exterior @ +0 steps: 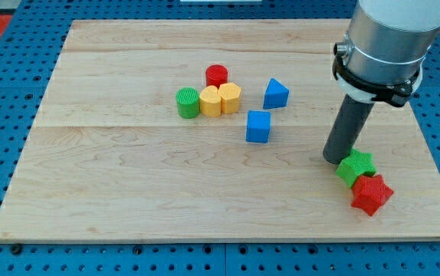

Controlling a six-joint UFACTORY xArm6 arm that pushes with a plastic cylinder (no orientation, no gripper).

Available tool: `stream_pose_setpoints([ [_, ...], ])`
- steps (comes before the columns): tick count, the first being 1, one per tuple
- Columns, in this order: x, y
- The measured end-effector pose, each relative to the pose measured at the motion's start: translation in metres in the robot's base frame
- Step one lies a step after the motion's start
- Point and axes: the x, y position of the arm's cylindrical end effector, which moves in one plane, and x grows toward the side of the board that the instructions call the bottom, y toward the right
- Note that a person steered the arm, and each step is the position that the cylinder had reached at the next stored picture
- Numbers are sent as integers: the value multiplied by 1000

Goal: Move the blue blocks towards the top of the green star

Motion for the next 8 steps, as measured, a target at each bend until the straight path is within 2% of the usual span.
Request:
stream_pose_setpoints([
  [1, 0, 0],
  [3, -79, -13],
  [4, -84, -76],
  [5, -111, -129],
  [6, -110, -178],
  [7, -91, -194],
  [8, -51, -180],
])
